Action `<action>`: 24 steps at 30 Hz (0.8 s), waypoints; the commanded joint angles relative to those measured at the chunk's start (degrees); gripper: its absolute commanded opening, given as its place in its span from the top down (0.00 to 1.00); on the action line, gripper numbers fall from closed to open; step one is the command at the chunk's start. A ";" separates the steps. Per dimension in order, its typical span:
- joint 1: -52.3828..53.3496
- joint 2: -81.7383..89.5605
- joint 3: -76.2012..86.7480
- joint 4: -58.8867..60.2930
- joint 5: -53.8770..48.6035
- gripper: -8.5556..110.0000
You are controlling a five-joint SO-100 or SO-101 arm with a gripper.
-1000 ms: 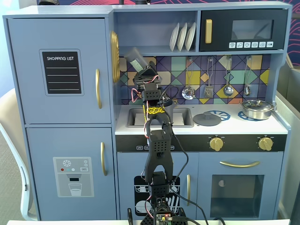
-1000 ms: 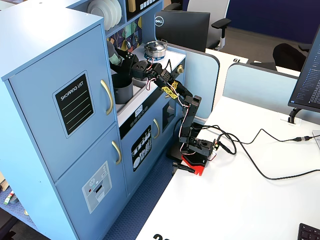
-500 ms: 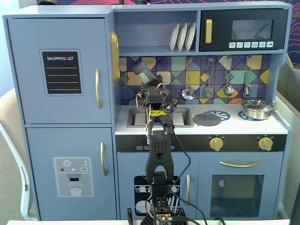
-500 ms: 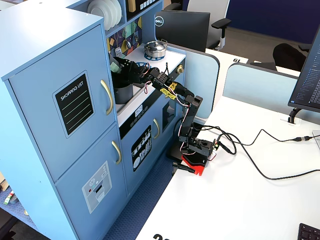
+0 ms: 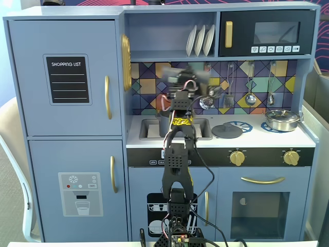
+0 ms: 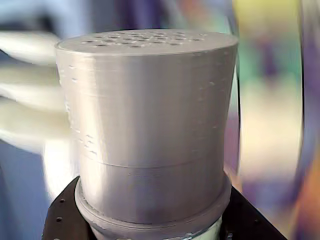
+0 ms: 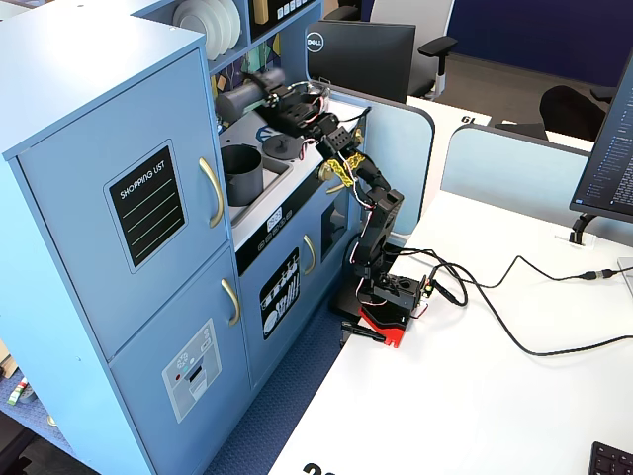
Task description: Put salt in the gray recipient
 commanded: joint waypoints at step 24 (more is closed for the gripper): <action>33.75 2.02 29.62 -36.12 -88.68 0.93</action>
